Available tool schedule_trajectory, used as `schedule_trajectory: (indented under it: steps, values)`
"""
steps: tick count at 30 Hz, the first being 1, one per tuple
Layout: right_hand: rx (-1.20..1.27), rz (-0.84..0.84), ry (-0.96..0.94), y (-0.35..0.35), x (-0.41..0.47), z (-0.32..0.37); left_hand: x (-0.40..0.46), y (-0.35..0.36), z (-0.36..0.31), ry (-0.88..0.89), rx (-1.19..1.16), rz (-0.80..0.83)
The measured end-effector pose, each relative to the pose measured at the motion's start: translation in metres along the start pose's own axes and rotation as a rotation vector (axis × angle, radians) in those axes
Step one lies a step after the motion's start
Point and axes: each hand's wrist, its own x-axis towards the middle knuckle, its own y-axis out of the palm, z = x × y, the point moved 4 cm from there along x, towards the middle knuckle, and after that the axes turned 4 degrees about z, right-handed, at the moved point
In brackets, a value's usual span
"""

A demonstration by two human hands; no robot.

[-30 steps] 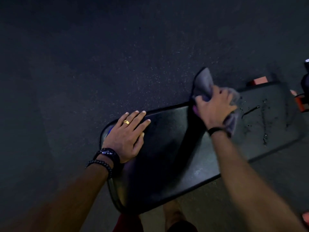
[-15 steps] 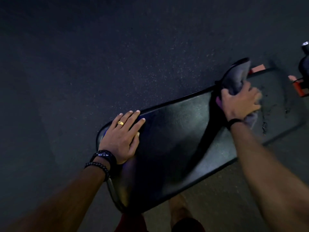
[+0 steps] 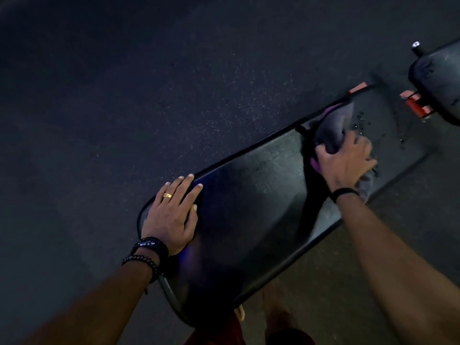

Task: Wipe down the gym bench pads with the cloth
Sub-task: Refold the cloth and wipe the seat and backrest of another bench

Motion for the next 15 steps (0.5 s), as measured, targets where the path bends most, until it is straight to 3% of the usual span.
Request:
schedule_trajectory:
  steps: [2,6,9,11,15]
  values:
    - [0.02,0.041,-0.079,-0.001,-0.057,0.018,-0.001,0.0,0.0,0.002,0.005,0.001]
    - [0.056,0.18,-0.454,-0.008,-0.221,0.038,-0.002,0.001,-0.001,0.017,0.0,-0.005]
    - [0.094,0.161,-0.552,-0.012,-0.227,0.011,-0.004,0.001,-0.005,0.012,-0.017,-0.003]
    - [0.037,0.073,-0.365,-0.007,-0.169,-0.013,-0.003,-0.002,-0.002,0.005,-0.023,-0.014]
    - [0.188,-0.08,0.338,-0.012,-0.05,-0.07,0.002,-0.006,0.001,0.005,-0.008,-0.03]
